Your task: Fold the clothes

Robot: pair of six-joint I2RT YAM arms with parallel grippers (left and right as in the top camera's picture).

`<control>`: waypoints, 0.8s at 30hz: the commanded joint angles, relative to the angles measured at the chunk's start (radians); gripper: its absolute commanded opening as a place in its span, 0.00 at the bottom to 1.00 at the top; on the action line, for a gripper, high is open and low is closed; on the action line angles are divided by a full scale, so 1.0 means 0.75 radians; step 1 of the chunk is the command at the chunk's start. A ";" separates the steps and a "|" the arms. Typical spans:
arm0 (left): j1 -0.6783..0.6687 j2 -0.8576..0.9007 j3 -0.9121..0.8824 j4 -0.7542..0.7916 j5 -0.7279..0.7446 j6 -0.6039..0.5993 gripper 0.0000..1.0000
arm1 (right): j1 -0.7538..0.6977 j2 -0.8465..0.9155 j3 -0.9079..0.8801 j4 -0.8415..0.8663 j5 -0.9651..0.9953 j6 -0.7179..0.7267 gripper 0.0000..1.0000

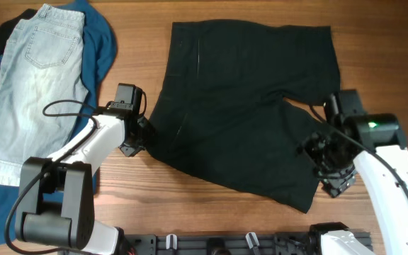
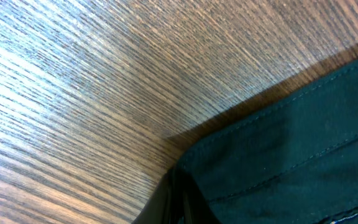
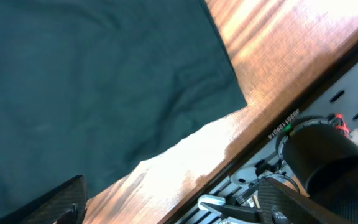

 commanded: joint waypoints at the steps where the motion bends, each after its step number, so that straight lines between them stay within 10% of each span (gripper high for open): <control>1: -0.003 0.013 -0.039 0.022 -0.003 -0.004 0.04 | 0.001 -0.010 -0.181 0.050 -0.111 0.173 0.83; 19: -0.003 0.013 -0.039 0.029 -0.004 -0.003 0.04 | 0.001 -0.009 -0.740 0.647 -0.054 0.402 0.76; 24: -0.003 0.013 -0.039 0.033 -0.004 -0.004 0.04 | 0.001 0.017 -0.754 0.621 -0.043 0.378 0.33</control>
